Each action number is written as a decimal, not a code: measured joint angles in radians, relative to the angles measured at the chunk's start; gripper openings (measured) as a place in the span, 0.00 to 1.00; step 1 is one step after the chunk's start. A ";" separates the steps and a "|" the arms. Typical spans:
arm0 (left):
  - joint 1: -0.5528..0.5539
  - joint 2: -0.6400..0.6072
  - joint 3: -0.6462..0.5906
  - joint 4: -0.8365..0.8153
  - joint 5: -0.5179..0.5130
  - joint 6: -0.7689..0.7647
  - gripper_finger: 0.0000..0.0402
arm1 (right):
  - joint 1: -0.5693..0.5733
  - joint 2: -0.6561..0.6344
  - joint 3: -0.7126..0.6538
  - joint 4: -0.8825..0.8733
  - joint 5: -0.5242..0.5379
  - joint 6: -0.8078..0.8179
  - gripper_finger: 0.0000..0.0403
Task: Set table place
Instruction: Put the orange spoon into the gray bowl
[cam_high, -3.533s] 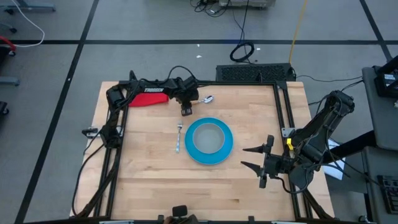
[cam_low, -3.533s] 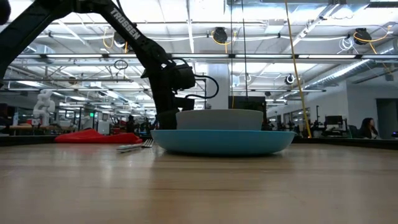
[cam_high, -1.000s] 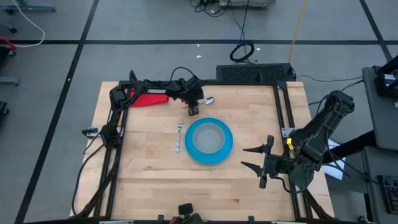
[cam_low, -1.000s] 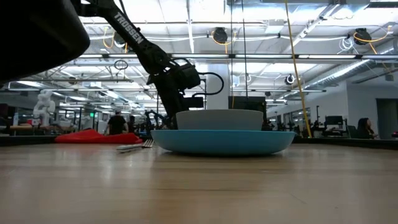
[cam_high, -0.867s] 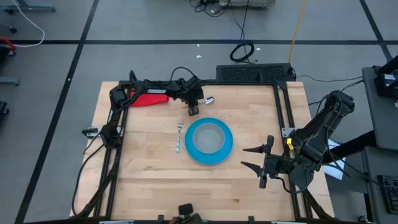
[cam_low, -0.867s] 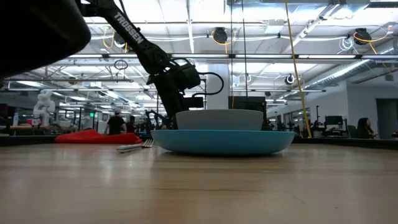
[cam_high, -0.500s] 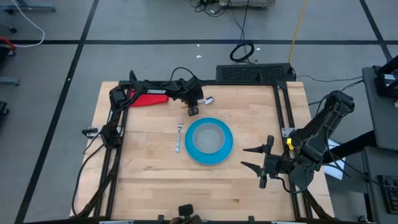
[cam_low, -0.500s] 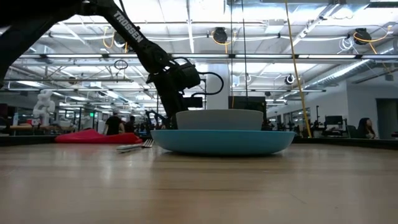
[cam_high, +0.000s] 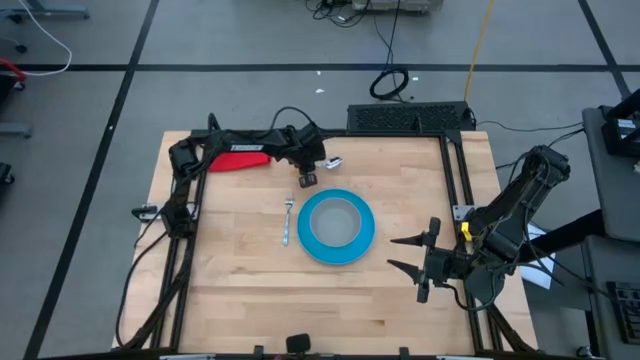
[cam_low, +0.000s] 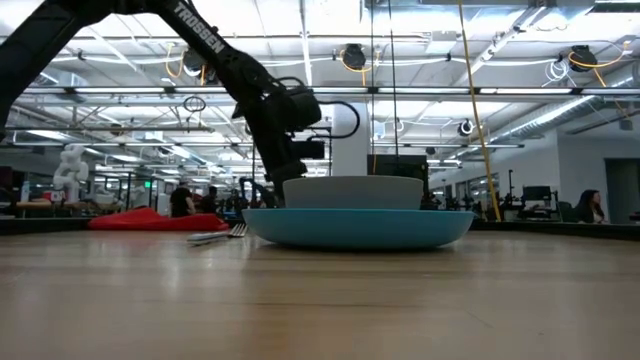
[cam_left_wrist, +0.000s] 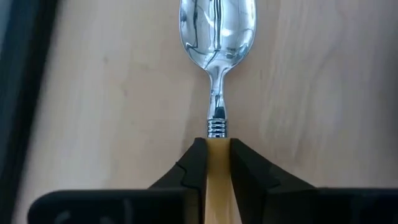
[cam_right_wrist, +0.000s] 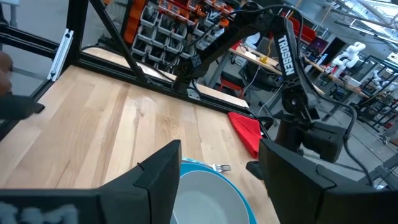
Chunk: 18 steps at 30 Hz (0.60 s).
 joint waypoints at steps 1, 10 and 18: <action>-0.005 -0.006 0.001 0.006 -0.009 0.000 0.14 | 0.000 0.000 0.000 0.000 0.000 0.000 0.50; -0.057 -0.153 0.001 -0.080 -0.039 0.001 0.13 | -0.011 0.000 -0.034 0.017 0.002 -0.005 0.50; -0.159 -0.324 0.002 -0.145 -0.098 -0.001 0.12 | -0.094 0.000 -0.102 0.112 0.003 -0.002 0.50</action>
